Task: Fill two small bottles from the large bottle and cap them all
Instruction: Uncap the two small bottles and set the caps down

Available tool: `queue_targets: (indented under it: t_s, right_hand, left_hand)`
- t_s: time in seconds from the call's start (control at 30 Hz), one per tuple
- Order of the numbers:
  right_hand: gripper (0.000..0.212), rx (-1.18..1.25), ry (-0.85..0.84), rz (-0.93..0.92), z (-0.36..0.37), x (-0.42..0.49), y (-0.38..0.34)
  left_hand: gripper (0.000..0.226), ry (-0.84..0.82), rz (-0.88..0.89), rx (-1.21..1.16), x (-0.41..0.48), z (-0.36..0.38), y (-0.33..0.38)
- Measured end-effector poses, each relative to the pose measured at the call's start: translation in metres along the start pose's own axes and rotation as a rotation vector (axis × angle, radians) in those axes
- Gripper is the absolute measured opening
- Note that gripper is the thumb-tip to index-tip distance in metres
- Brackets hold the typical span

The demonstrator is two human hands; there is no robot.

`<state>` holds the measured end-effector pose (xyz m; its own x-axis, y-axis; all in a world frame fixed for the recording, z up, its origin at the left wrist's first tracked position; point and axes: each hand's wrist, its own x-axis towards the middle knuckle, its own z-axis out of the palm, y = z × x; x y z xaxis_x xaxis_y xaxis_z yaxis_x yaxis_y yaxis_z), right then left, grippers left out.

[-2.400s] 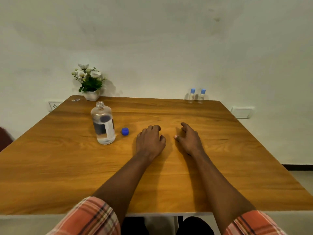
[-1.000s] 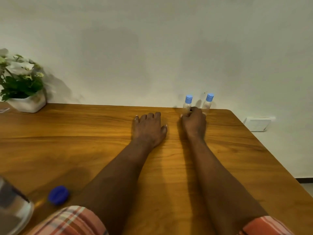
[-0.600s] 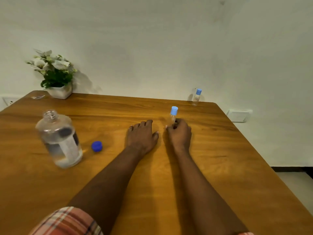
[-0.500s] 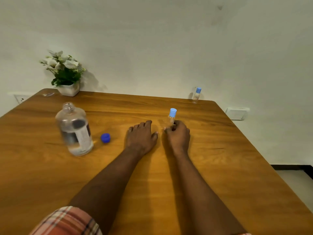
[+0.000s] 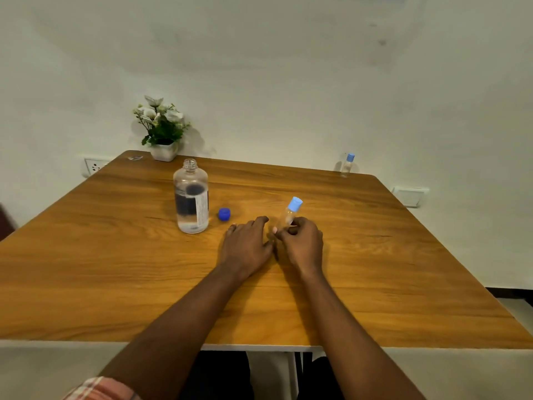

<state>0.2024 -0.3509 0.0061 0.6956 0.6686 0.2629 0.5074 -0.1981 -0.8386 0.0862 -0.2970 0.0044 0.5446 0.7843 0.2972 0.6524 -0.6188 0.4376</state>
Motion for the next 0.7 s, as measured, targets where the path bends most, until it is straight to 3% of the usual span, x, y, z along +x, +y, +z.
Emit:
queue_targets:
  t_s: [0.27,0.43,0.6,0.7]
  right_hand:
    - [0.032,0.128,-0.126,-0.031,-0.001,0.006,0.004]
    - [0.009,0.323,-0.336,-0.077,-0.019,0.017,0.014]
    - [0.027,0.374,-0.123,-0.064,-0.036,0.032,0.025]
    - [0.030,0.325,-0.146,-0.041,-0.035,0.036,0.026]
  left_hand:
    - [0.045,0.104,0.089,-0.016,0.011,-0.002,0.001]
    - [0.045,0.115,0.079,-0.108,0.015,-0.002,-0.007]
    - [0.045,0.117,0.091,-0.136,0.016,0.000,-0.009]
    - [0.045,0.127,0.082,-0.165,0.017,0.000,-0.009]
